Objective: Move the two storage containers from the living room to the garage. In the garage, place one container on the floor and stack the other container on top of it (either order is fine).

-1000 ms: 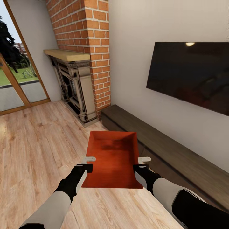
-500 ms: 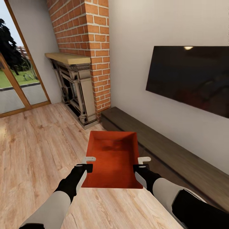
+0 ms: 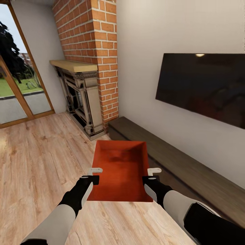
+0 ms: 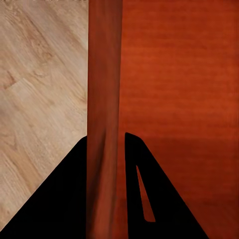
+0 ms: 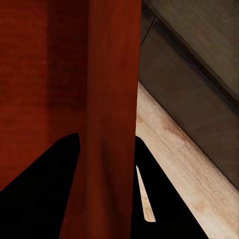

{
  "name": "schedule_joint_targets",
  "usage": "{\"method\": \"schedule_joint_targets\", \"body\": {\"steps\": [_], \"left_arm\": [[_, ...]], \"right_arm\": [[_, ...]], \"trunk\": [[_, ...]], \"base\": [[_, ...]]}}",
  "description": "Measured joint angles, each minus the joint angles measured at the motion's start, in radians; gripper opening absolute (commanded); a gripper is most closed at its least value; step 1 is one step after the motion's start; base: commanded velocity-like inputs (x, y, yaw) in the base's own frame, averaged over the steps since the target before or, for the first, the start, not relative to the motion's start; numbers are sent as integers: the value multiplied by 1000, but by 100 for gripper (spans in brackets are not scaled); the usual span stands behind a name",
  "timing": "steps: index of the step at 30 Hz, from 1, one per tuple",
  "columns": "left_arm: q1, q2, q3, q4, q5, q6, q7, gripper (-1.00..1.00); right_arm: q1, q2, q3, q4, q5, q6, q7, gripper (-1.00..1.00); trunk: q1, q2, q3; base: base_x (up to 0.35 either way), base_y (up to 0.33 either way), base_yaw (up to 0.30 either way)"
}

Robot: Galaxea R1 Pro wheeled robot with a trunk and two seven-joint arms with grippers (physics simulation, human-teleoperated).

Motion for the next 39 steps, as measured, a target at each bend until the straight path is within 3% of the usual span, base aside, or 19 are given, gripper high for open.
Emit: {"method": "schedule_joint_targets", "body": {"steps": [39], "left_arm": [[0,0,0,0,0,-2,0,-100]], "right_arm": [[0,0,-1,0,1,-2,0,-100]], "trunk": [[0,0,59]], "base": [[0,0,0]]}}
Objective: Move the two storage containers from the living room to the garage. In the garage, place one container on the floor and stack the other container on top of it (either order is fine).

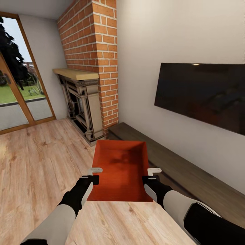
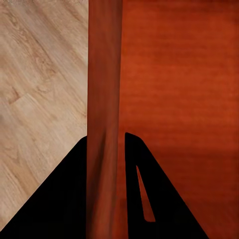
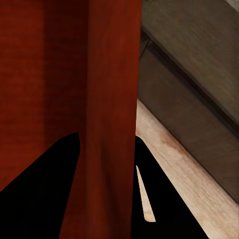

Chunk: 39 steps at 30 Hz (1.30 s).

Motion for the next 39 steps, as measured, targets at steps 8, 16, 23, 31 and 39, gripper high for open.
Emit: {"method": "schedule_joint_targets", "body": {"steps": [8,16,23,31,39], "left_arm": [[0,0,0,0,0,0,0,-100],[0,0,0,0,0,0,0,-100],[0,0,0,0,0,0,0,-100],[0,-1,0,0,-1,0,0,-100],[0,0,0,0,-1,0,0,-100]], "right_arm": [[0,0,0,0,0,0,0,-100],[0,0,0,0,0,0,0,-100],[0,0,0,0,0,0,0,-100],[0,0,-1,3,0,-2,2,-100],[0,1,-1,3,1,-1,1,-100]], "trunk": [[0,0,12],[0,0,24],[0,0,35],[0,0,40],[0,0,40]], "base": [[0,0,0],[0,0,0],[0,0,0],[0,0,0],[0,0,0]]}}
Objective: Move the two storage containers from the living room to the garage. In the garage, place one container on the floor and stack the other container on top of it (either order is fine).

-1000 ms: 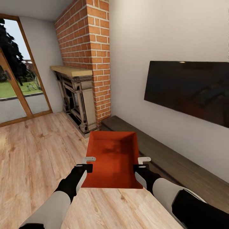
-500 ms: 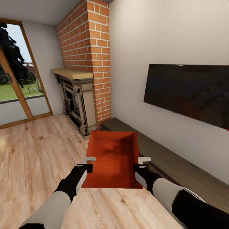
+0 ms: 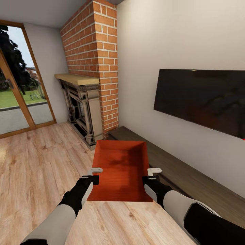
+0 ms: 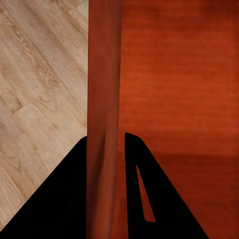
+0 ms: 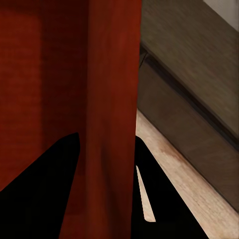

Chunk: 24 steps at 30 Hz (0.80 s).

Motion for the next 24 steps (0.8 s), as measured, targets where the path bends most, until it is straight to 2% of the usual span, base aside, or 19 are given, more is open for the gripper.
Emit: {"method": "schedule_joint_targets", "body": {"steps": [7,24], "left_arm": [[0,0,0,0,1,0,0,-100],[0,0,0,0,1,0,0,-100]], "right_arm": [[0,0,1,-2,0,1,-1,-100],[0,-1,1,-3,0,2,-1,-100]], "trunk": [[0,0,2],[0,0,28]], "base": [[0,0,0],[0,0,0]]}}
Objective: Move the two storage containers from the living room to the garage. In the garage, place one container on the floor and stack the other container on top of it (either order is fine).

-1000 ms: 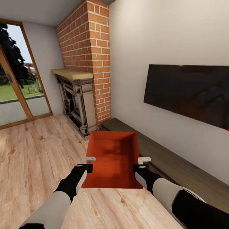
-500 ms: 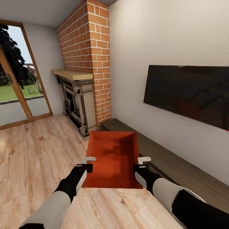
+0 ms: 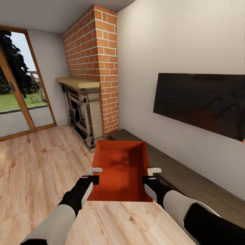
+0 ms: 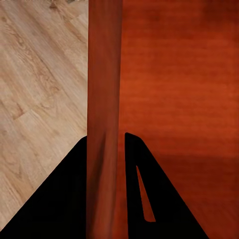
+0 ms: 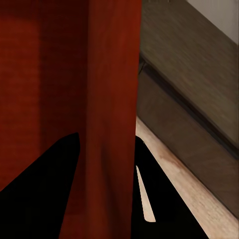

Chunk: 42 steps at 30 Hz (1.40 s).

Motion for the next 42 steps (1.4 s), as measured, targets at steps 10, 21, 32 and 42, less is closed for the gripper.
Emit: {"method": "schedule_joint_targets", "body": {"steps": [10,21,32,42], "left_arm": [[0,0,0,0,0,0,0,-100],[0,0,0,0,0,0,0,-100],[0,0,-1,0,0,0,0,-100],[0,0,-1,0,0,0,0,-100]], "right_arm": [[0,0,0,0,0,0,0,-100],[0,0,0,0,0,0,0,-100],[0,0,0,0,0,0,0,-100],[-1,1,0,1,-1,-1,0,-100]], "trunk": [[0,0,16],[0,0,33],[0,-1,49],[0,-1,57]], "base": [[0,0,0],[0,0,0],[0,0,0],[0,0,0]]}}
